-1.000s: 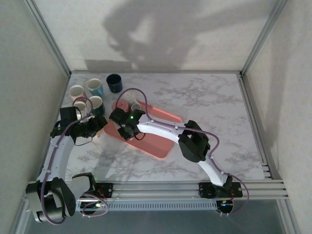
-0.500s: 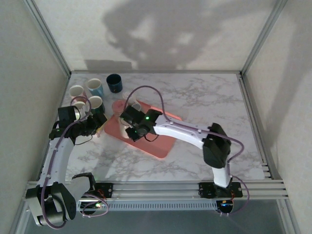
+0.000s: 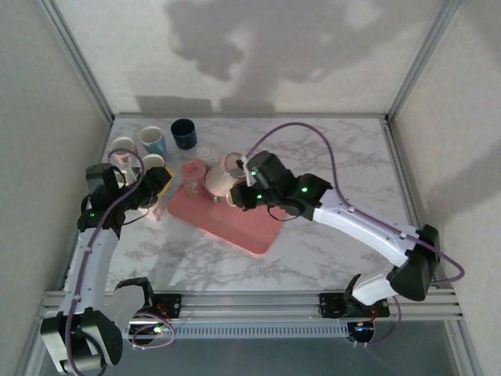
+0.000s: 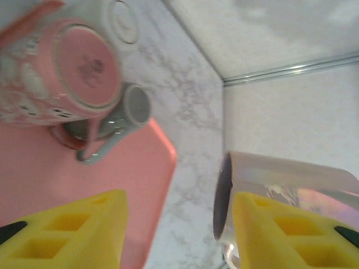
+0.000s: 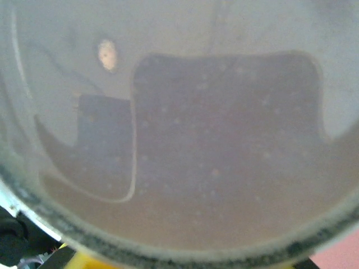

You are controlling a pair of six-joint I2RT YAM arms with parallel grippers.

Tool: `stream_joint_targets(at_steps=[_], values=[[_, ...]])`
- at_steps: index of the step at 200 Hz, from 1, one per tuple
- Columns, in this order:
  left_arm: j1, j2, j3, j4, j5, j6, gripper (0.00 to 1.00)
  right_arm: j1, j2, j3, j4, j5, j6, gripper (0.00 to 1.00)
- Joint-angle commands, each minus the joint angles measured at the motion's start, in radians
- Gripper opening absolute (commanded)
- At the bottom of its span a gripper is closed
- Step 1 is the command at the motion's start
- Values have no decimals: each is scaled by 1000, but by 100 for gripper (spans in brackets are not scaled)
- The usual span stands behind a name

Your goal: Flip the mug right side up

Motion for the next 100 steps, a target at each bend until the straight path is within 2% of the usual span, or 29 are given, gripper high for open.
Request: stream_joint_targets(at_steps=[1, 39, 69, 100], values=[[-68, -32, -40, 202, 36, -146, 52, -67, -112, -41, 225, -71, 61, 0], [-250, -15, -61, 401, -50, -279, 53, -204, -229, -142, 361, -183, 163, 0], [-356, 17, -79, 612, -111, -417, 53, -329, -302, -216, 488, -258, 264, 0], [-459, 57, -74, 737, -180, -507, 54, -409, -339, -240, 563, -315, 341, 0]])
